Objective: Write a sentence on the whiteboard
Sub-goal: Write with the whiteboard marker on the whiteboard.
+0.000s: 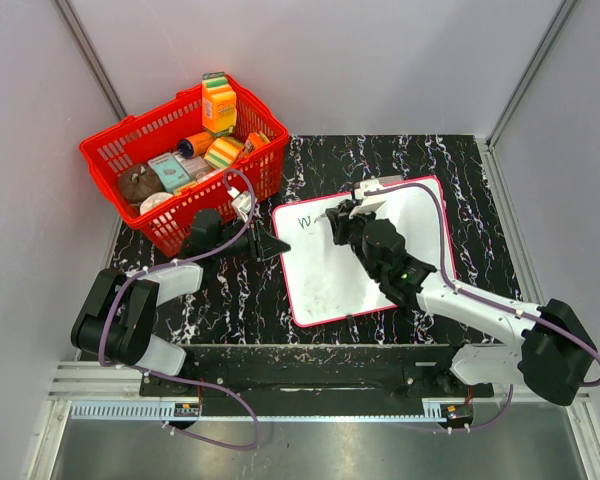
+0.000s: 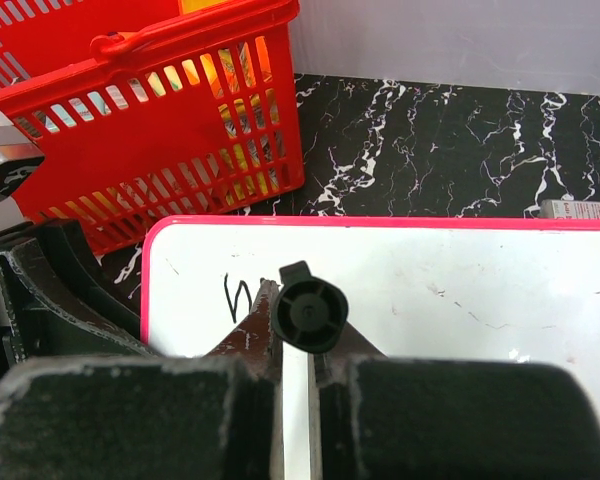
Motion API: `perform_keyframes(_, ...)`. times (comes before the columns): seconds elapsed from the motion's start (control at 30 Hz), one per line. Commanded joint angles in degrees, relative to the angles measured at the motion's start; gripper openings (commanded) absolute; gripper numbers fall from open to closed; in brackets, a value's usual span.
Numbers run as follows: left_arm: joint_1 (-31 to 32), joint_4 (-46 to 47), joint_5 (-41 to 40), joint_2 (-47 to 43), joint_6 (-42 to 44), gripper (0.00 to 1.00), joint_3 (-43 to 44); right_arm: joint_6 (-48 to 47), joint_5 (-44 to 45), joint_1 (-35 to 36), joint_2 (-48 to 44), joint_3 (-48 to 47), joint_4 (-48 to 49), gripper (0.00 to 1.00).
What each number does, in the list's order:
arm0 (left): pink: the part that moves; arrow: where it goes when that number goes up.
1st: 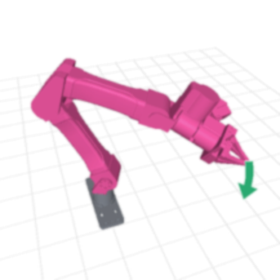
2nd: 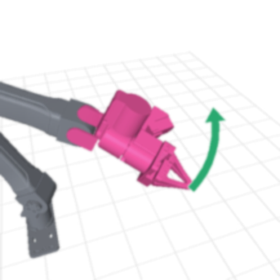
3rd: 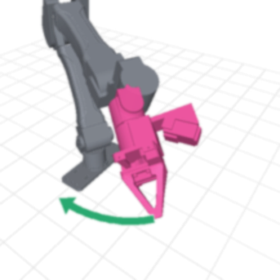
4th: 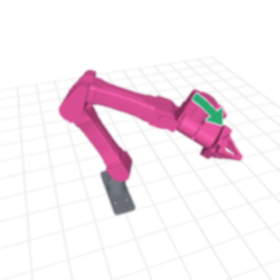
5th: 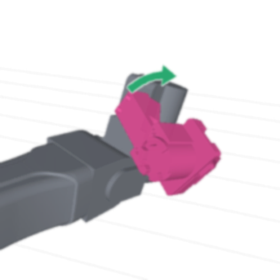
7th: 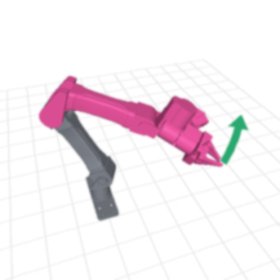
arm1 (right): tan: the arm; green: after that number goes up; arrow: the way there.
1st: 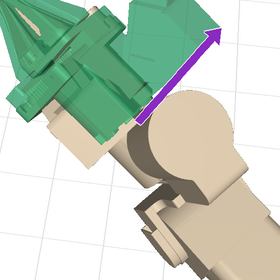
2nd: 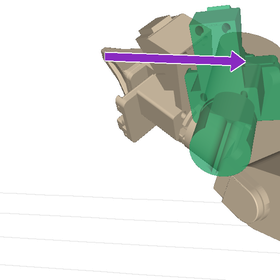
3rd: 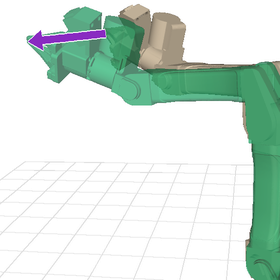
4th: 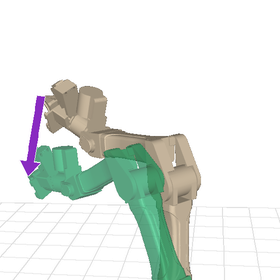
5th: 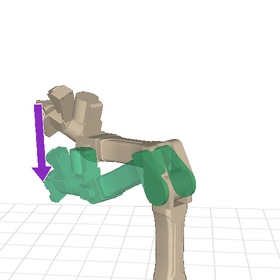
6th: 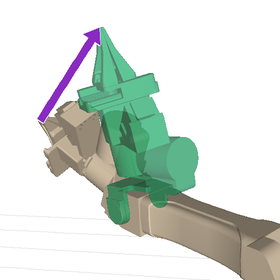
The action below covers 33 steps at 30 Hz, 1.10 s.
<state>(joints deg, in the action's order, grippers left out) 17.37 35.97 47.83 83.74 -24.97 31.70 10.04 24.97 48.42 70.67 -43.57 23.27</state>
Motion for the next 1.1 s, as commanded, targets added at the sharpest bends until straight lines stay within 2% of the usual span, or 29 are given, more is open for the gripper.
perform_keyframes(0.0,1.44,0.60,0.07,0.89,5.46,0.00,1.08,-0.99,1.22,0.00,0.95,-2.83,2.31,0.00)
perform_keyframes(0.47,1.44,0.42,0.15,0.72,5.55,0.00,1.08,0.68,-3.00,0.00,0.87,-1.87,1.08,0.00)
perform_keyframes(1.07,1.44,0.07,0.07,0.81,5.72,0.00,1.17,1.73,-1.68,0.00,-1.59,1.21,-0.42,0.00)
